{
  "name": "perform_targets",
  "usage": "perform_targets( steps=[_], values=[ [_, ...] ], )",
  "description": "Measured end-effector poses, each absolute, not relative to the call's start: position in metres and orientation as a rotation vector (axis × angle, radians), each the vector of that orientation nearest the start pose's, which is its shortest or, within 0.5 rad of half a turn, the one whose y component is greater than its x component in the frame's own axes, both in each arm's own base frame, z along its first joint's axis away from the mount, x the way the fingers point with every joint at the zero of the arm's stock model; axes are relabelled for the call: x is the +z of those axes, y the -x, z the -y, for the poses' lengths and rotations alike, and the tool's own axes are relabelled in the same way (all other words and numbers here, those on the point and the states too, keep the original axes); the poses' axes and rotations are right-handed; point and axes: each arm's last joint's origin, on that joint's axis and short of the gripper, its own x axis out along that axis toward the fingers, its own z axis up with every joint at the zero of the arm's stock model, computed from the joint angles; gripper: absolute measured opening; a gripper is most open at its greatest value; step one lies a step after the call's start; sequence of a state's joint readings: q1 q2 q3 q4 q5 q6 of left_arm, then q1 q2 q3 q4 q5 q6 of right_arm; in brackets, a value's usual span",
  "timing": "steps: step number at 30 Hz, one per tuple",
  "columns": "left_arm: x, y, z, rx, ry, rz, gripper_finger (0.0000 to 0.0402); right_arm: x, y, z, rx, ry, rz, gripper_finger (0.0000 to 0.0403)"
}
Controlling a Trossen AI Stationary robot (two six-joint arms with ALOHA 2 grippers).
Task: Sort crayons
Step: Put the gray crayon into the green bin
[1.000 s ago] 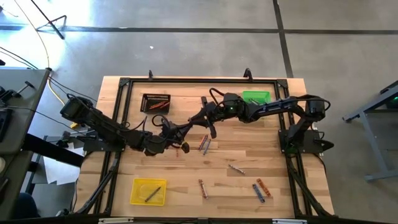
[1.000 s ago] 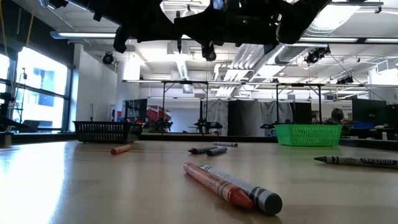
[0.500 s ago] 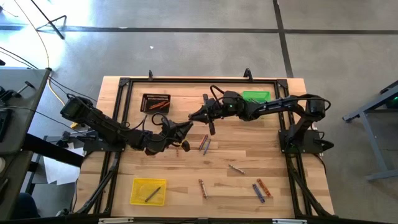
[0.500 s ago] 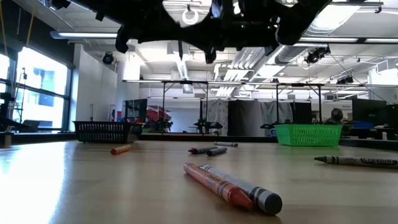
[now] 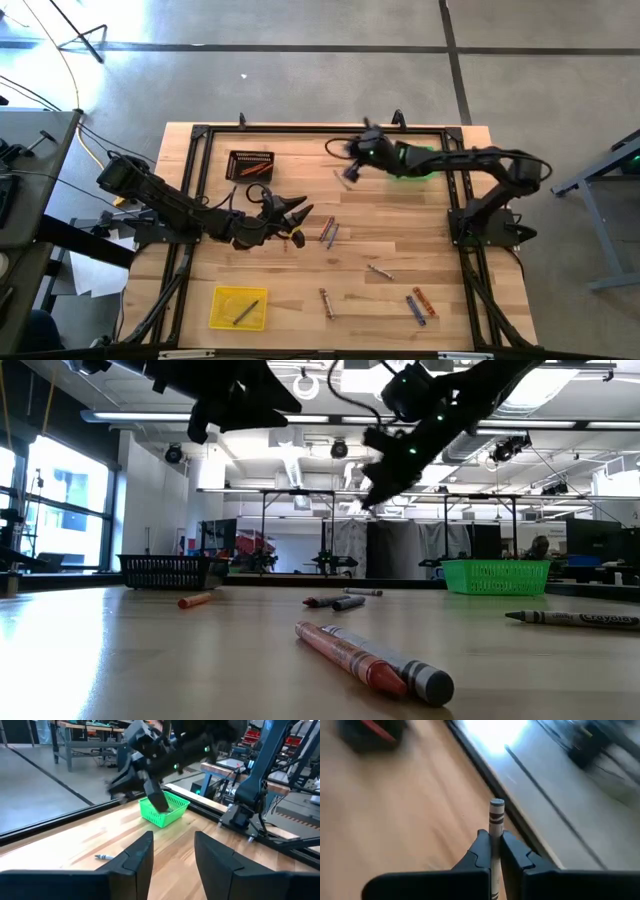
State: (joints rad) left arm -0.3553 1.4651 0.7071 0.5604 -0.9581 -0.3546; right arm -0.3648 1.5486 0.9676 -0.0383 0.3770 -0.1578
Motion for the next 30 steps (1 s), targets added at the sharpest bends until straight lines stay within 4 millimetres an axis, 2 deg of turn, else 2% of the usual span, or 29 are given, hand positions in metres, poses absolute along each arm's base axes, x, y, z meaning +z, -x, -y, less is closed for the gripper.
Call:
perform_targets(
  steps=[3, 7, 11, 15, 22, 30],
  values=[
    [0.223, -0.283, 0.081, 0.619, 0.220, -0.064, 0.0125, 0.233, -0.272, 0.135, -0.792, 0.133, -0.877, 0.0001],
    [0.218, -0.281, 0.084, 0.613, 0.238, -0.099, 0.0124, 0.242, -0.229, 0.140, -0.870, -0.018, -1.031, 0.0001],
    [0.213, -0.279, 0.085, 0.617, 0.239, -0.135, 0.0125, 0.244, -0.200, 0.146, -0.939, -0.102, -1.032, 0.0001],
    [0.212, -0.278, 0.087, 0.612, 0.231, -0.145, 0.0126, 0.227, -0.177, 0.150, -0.931, -0.212, -0.964, 0.0001],
    [0.211, -0.278, 0.087, 0.609, 0.227, -0.152, 0.0126, 0.198, -0.157, 0.156, -0.946, -0.333, -0.873, 0.0003],
    [0.211, -0.278, 0.086, 0.613, 0.227, -0.150, 0.0126, 0.193, -0.155, 0.154, -0.924, -0.327, -0.896, 0.0018]
  ],
)
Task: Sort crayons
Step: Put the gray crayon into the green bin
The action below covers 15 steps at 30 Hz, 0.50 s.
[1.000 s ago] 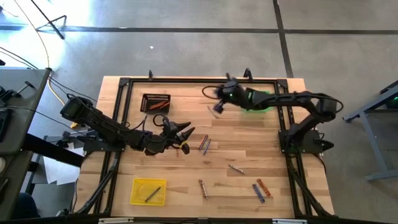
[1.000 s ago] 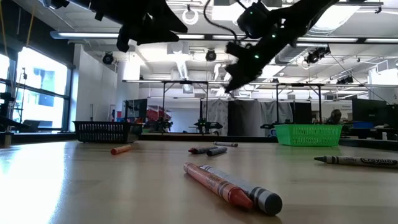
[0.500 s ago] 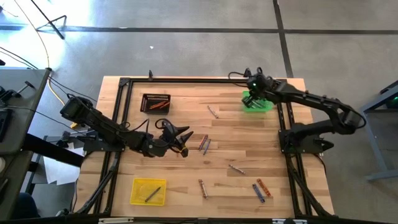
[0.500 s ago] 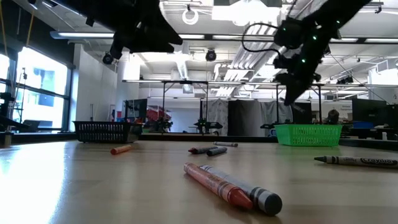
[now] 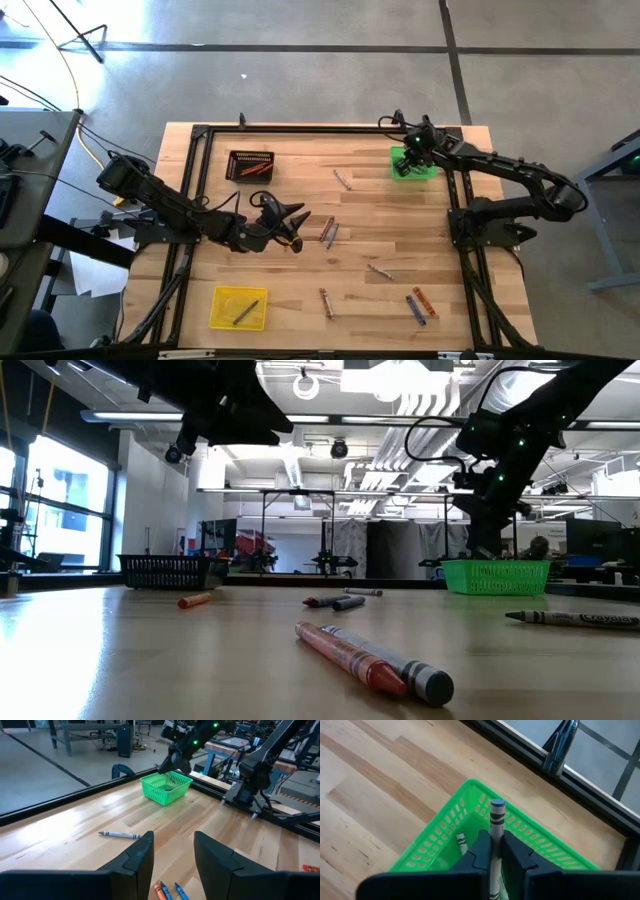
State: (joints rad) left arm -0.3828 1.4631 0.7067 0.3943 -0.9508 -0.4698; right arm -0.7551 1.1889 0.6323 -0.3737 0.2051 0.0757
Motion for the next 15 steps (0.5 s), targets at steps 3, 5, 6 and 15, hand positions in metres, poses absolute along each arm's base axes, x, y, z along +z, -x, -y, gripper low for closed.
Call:
perform_targets(
  steps=[3, 5, 6, 15],
  values=[
    [0.2114, -0.2779, 0.0865, 0.614, 0.227, -0.150, 0.0126, 0.1931, -0.1554, 0.1544, -0.919, -0.316, -0.898, 0.0042],
    [0.2114, -0.2779, 0.0864, 0.614, 0.226, -0.150, 0.0126, 0.1931, -0.1554, 0.1544, -0.919, -0.315, -0.898, 0.0063],
    [0.2114, -0.2779, 0.0864, 0.614, 0.227, -0.150, 0.0126, 0.1931, -0.1554, 0.1544, -0.917, -0.312, -0.900, 0.0074],
    [0.2114, -0.2779, 0.0863, 0.616, 0.234, -0.148, 0.0126, 0.1957, -0.1601, 0.1543, -0.842, -0.367, -0.830, 0.0122]
  ],
)
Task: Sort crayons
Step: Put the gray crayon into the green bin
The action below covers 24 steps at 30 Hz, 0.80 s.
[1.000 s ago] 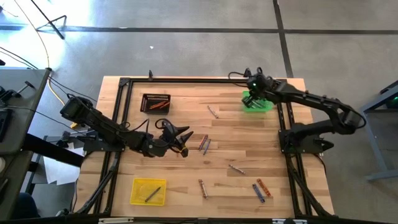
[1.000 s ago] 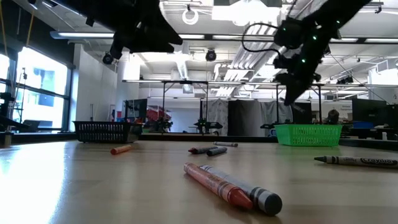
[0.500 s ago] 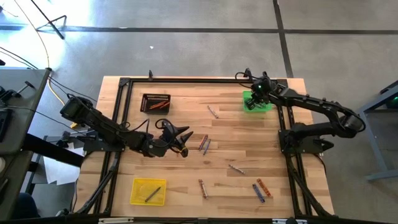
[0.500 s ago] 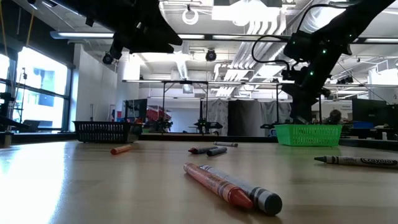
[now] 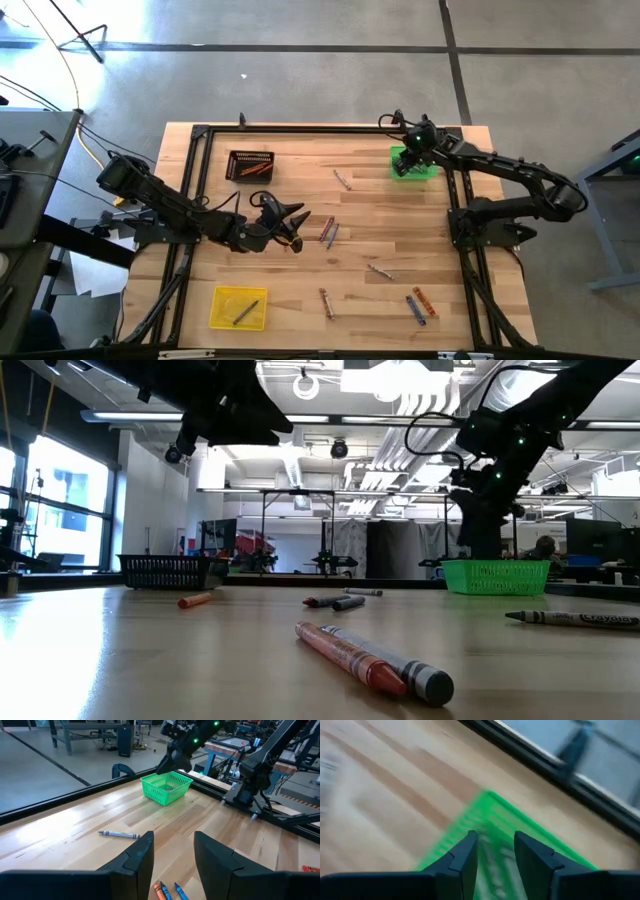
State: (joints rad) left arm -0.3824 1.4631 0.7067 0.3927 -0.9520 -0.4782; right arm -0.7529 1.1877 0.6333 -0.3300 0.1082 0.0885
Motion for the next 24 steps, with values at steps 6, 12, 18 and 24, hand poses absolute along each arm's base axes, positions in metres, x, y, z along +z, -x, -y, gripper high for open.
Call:
perform_targets(
  steps=[6, 12, 18, 24],
  values=[
    [0.211, -0.278, 0.086, 0.616, 0.234, -0.148, 0.0126, 0.210, -0.188, 0.141, -0.481, -0.439, -0.636, 0.0123],
    [0.211, -0.278, 0.085, 0.622, 0.225, -0.150, 0.0126, 0.204, -0.217, 0.120, -0.412, -0.370, -0.618, 0.0123],
    [0.211, -0.278, 0.085, 0.624, 0.234, -0.147, 0.0126, 0.186, -0.239, 0.114, -0.384, -0.346, -0.631, 0.0124],
    [0.211, -0.278, 0.085, 0.623, 0.225, -0.150, 0.0126, 0.168, -0.255, 0.115, -0.374, -0.362, -0.616, 0.0124]
  ],
)
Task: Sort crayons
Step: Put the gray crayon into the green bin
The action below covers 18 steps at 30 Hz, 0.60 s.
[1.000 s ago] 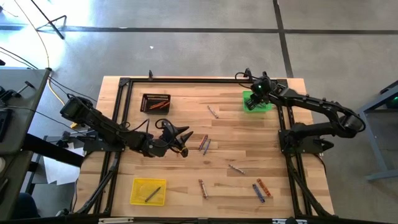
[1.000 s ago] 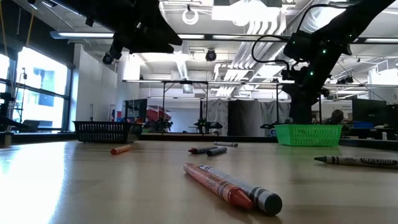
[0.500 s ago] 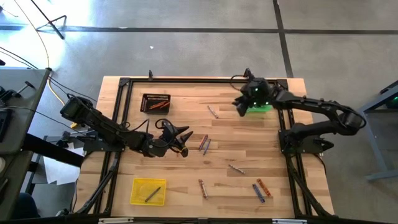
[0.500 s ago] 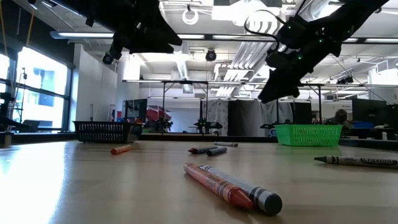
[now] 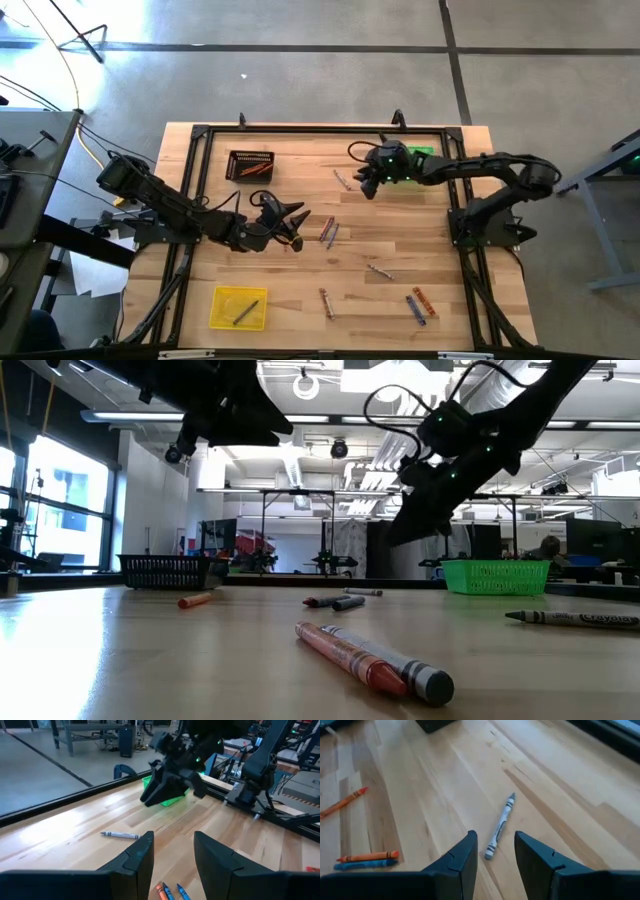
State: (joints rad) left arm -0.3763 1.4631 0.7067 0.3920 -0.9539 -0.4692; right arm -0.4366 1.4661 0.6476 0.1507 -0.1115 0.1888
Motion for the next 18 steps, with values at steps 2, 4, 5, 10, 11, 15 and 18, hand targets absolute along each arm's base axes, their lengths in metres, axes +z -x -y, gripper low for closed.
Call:
perform_targets(
  steps=[2, 4, 5, 10, 11, 15, 18],
  values=[
    [0.211, -0.279, 0.084, 0.624, 0.209, -0.155, 0.0126, 0.161, -0.258, 0.116, -0.389, -0.388, -0.621, 0.0124],
    [0.212, -0.279, 0.082, 0.626, 0.192, -0.158, 0.0126, 0.155, -0.261, 0.117, -0.415, -0.405, -0.627, 0.0124],
    [0.213, -0.279, 0.081, 0.629, 0.186, -0.157, 0.0126, 0.151, -0.262, 0.118, -0.427, -0.409, -0.635, 0.0124],
    [0.221, -0.278, 0.073, 0.644, 0.142, -0.147, 0.0126, 0.145, -0.281, 0.118, -0.449, -0.392, -0.712, 0.0124],
    [0.223, -0.278, 0.072, 0.646, 0.132, -0.146, 0.0126, 0.145, -0.287, 0.117, -0.444, -0.373, -0.738, 0.0124],
    [0.231, -0.275, 0.067, 0.652, 0.105, -0.135, 0.0126, 0.148, -0.308, 0.119, -0.442, -0.307, -0.856, 0.0124],
    [0.239, -0.271, 0.065, 0.650, 0.095, -0.119, 0.0126, 0.147, -0.320, 0.122, -0.430, -0.293, -0.944, 0.0124]
  ],
)
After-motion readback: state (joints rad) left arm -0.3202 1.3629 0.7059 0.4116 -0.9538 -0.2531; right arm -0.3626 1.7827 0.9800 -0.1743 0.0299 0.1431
